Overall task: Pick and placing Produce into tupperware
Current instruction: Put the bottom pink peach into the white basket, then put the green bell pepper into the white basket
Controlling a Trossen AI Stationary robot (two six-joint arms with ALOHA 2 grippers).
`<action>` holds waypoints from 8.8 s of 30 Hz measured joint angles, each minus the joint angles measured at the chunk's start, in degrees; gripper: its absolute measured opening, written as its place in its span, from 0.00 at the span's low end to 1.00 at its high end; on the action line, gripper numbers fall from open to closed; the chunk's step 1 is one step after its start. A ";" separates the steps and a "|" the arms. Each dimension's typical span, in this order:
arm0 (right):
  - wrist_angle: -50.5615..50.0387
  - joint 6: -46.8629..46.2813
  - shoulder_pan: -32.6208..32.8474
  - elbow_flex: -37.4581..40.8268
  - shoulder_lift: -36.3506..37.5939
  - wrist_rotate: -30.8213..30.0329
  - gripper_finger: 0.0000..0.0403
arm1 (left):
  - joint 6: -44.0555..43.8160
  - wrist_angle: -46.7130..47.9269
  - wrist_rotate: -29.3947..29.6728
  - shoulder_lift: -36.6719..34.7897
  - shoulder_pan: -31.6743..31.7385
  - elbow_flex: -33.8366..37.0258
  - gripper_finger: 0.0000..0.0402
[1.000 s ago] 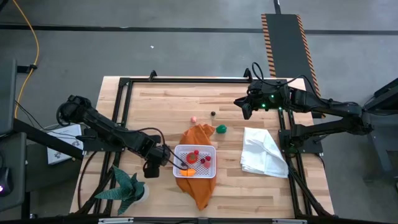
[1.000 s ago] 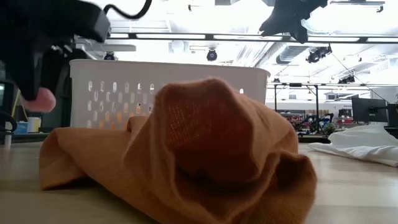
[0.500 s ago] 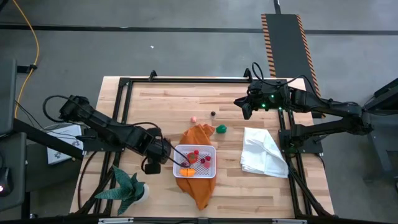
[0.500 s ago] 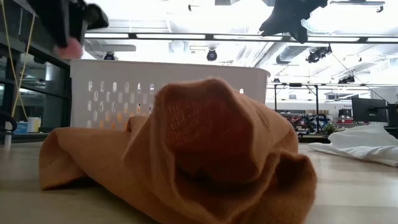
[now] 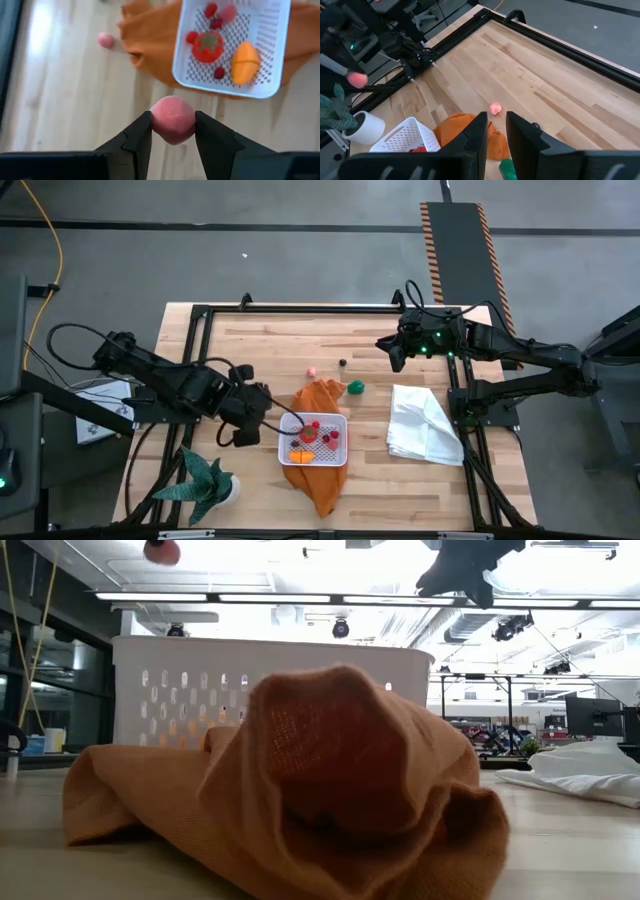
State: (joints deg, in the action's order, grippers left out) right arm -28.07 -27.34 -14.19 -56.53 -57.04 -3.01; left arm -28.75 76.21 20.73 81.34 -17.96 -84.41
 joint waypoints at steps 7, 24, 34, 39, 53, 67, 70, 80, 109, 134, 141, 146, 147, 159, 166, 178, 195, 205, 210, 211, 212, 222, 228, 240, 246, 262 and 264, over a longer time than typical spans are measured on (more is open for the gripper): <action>0.10 -0.01 0.01 0.00 0.00 0.02 0.16 | -0.44 0.26 7.35 -1.33 -0.01 -6.80 0.32; 2.09 0.25 0.01 0.00 0.00 0.24 0.16 | 7.39 -0.68 13.36 -3.00 0.00 -19.46 0.32; 2.27 0.36 -0.01 0.00 0.00 0.24 0.16 | 16.67 -10.00 0.32 -1.75 11.13 -19.64 0.32; 2.33 0.38 0.01 0.00 0.00 0.66 0.16 | 20.52 -12.94 -9.32 0.32 17.28 -19.64 0.32; 2.24 0.40 0.01 0.00 0.00 2.71 0.16 | 24.50 -13.60 -28.83 8.93 24.47 -19.64 0.32; 0.32 0.40 -0.01 0.00 0.00 3.28 0.16 | 24.09 -16.75 -30.51 13.80 19.91 -13.58 0.32; 0.16 0.40 -0.01 0.00 0.00 3.28 0.16 | 22.35 -19.67 -30.51 13.84 18.73 -9.99 0.32; -0.01 1.13 0.00 0.00 0.00 3.28 0.16 | 17.64 -26.41 -30.63 13.82 15.89 -0.05 0.31; 0.02 1.91 0.00 0.00 0.02 3.26 0.16 | 11.93 -36.03 -28.63 14.83 11.92 12.13 0.31; -1.24 1.90 0.00 0.00 0.02 3.26 0.16 | 12.41 -36.46 -28.45 20.24 11.91 12.18 0.31; -1.25 2.15 -0.01 0.00 0.02 3.25 0.16 | 12.41 -36.76 -28.24 20.24 11.90 12.18 0.32; -1.25 2.16 0.01 0.00 0.02 3.26 0.16 | 11.95 -37.16 -28.59 20.24 11.91 12.18 0.32; -1.27 2.15 -0.01 0.00 0.02 3.26 0.16 | 11.93 -37.21 -28.63 20.24 11.91 12.18 0.33; -1.27 2.41 0.01 0.00 0.02 3.23 0.16 | 11.50 -37.19 -30.16 20.24 11.91 12.18 0.57; -1.27 2.98 -0.01 0.00 0.02 3.23 0.16 | 11.20 -37.19 -32.80 20.24 11.94 12.18 0.54; -1.26 3.27 -0.01 0.00 0.01 3.23 0.16 | 11.47 -27.57 -30.48 17.56 11.94 4.96 0.35; -1.19 2.37 -0.01 0.00 -0.37 7.45 0.16 | 15.45 -3.60 -15.19 16.38 17.19 -11.36 0.34; -0.23 5.75 0.12 0.00 -7.55 12.23 0.16 | 16.52 -0.45 -10.83 4.82 28.10 -11.67 0.28; 1.19 9.06 0.12 -1.10 -12.60 14.24 0.27 | 16.50 -0.36 -10.51 -1.64 33.28 -11.67 0.28; 0.91 9.77 0.17 -2.23 -13.80 14.64 0.30 | 16.50 -0.38 -10.51 -2.84 34.03 -11.67 0.28; 0.68 10.64 0.37 -3.56 -15.10 14.79 0.33 | 16.50 -0.38 -10.51 -4.08 34.76 -11.67 0.28; -20.83 24.59 2.94 -23.44 -31.13 9.08 0.54 | 18.11 -0.64 -10.59 -14.66 38.89 -11.65 0.28; -29.28 28.44 3.11 -32.19 -38.44 9.56 0.54 | 18.05 -0.97 -9.62 -19.24 40.54 -11.64 0.28; -36.25 33.82 3.36 -36.02 -48.17 8.73 0.54 | 16.48 1.16 -8.02 -26.68 40.46 -11.64 0.28; -34.38 34.64 3.36 -35.94 -50.20 9.75 0.54 | 16.46 2.49 -8.00 -28.51 40.46 -11.62 0.28; -30.71 35.36 3.34 -28.08 -50.56 9.57 0.54 | 16.58 3.80 -8.02 -30.27 40.46 -11.62 0.28; -30.10 35.89 3.33 -27.52 -50.56 9.51 0.54 | 16.52 3.77 -8.02 -30.24 40.46 -11.62 0.28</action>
State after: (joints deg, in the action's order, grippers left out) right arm -58.16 8.54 -10.85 -84.06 -107.59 6.50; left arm -12.23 79.99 12.71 51.09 22.50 -96.03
